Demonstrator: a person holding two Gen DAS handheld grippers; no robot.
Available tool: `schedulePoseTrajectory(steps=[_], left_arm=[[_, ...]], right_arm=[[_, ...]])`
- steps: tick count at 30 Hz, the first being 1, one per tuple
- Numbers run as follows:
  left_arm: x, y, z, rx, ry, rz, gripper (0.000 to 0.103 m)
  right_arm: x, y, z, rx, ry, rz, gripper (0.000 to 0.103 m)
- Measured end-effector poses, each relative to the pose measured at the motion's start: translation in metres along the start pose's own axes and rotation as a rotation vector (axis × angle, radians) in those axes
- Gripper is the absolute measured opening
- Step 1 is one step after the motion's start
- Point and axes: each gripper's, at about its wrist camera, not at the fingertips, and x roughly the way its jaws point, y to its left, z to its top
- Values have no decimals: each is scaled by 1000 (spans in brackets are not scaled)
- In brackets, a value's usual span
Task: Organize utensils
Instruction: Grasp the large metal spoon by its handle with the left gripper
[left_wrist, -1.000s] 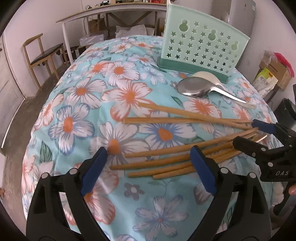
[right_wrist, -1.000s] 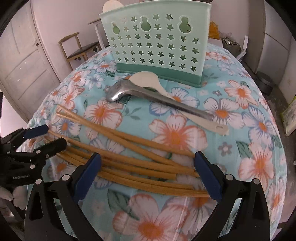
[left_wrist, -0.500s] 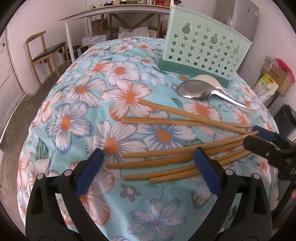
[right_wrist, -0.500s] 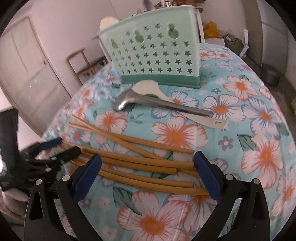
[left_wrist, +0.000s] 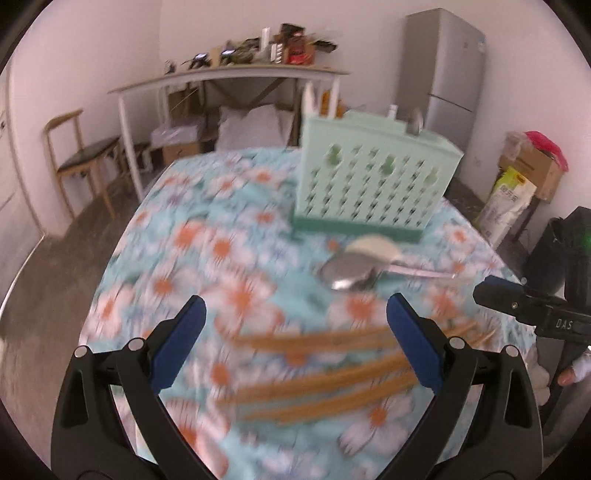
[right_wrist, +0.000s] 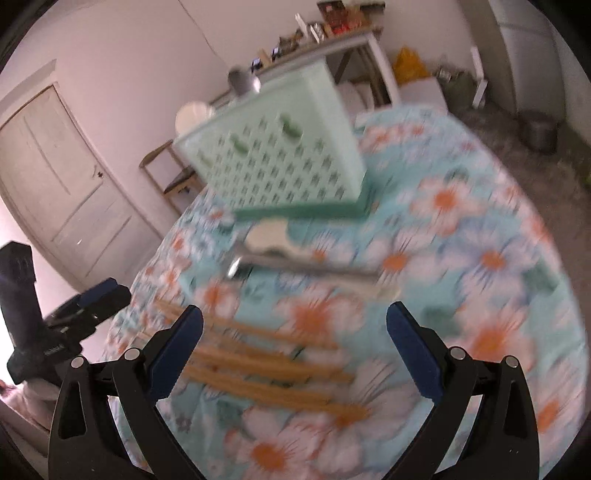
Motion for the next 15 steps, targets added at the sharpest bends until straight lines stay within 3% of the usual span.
schedulePoseTrajectory(steps=[2,4,7,11,12,15], left_arm=[[15,-9,10,49,8,12,94],[31,-20,17,117,26,26,79],[61,-41,18,246,109,23,66],[92,-68,8,428,210,-3,61],[99,-75,4,492,218,13,60],[106,-81,1,552,193,25,59]], right_arm=[[1,-9,8,2,-17,-33,97],[5,-20,14,21,-24,-58,97],[11,-39,19,82,-14,-62,97],[20,-58,16,157,23,-41,97],[21,-61,15,168,25,-32,97],[24,-62,12,174,23,-21,97]])
